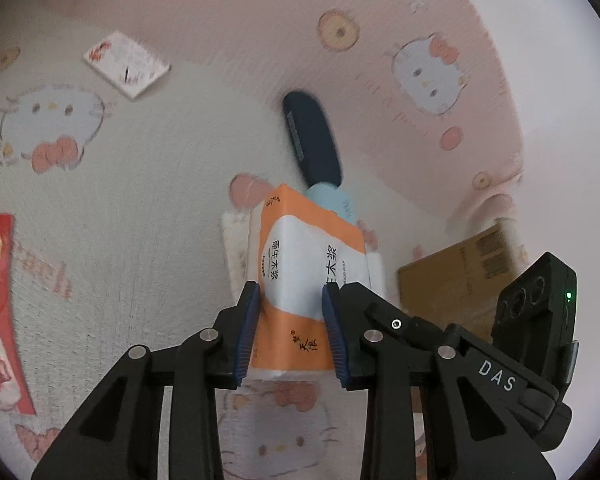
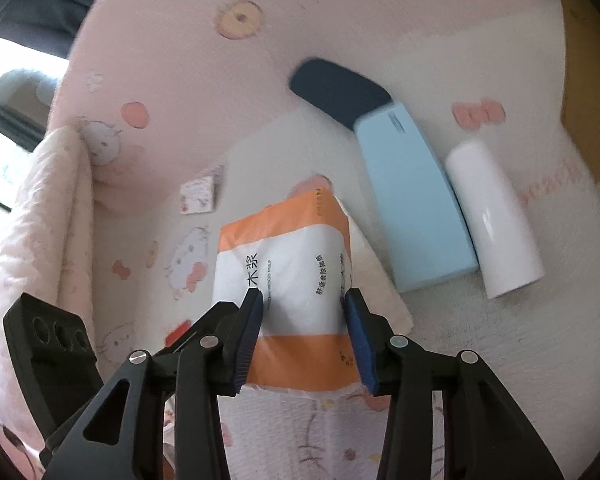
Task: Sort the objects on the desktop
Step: 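Lift the tissue pack with the right gripper and carry it toward the cardboard box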
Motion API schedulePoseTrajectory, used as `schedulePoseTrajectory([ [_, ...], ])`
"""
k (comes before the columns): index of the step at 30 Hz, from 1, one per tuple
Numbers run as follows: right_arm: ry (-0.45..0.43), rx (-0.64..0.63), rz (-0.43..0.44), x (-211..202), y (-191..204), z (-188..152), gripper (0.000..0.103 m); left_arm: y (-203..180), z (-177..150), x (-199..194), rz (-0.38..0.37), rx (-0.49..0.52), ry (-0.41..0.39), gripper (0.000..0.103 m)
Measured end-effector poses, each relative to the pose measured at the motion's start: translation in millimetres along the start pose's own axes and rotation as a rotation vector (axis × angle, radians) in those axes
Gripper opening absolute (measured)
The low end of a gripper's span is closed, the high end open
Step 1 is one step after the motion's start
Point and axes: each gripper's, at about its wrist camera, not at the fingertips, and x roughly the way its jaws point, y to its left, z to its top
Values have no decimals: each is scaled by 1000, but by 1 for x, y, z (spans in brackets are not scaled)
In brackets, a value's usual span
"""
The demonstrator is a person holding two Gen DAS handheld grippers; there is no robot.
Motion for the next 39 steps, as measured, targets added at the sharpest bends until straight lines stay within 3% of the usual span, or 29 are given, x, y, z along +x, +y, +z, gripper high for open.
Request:
schedulePoseTrajectory([
  [9, -136, -156, 37, -74, 60, 16, 39, -45, 14, -70, -65, 67, -156, 35],
  [19, -217, -267, 55, -130, 92, 14, 39, -81, 6, -113, -99, 113, -226, 34],
  [30, -255, -302, 65, -171, 79, 9, 39, -119, -12, -115, -97, 166, -230, 34],
  [39, -264, -280, 61, -196, 39, 18, 39, -162, -29, -91, -86, 202, -194, 35],
])
